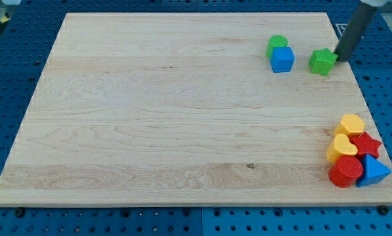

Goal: Move the green star to the left side of the yellow hexagon

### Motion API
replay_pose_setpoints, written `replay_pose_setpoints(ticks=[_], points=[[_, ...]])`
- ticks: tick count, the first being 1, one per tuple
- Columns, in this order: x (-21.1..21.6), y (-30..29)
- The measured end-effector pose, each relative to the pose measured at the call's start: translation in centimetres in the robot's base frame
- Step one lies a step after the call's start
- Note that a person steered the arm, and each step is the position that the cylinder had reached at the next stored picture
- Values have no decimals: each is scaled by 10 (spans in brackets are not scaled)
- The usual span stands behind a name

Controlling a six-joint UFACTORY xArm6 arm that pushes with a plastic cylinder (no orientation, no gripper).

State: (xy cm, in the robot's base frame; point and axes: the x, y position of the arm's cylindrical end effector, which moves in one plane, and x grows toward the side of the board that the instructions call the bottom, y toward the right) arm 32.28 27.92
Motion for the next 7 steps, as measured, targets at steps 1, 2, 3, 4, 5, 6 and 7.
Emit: replay_pose_setpoints(ticks=[1, 2, 3, 4, 5, 6, 7], points=[[-3, -40], [28, -73], [79, -86], [68, -86], [37, -86], [13, -60], [4, -10]])
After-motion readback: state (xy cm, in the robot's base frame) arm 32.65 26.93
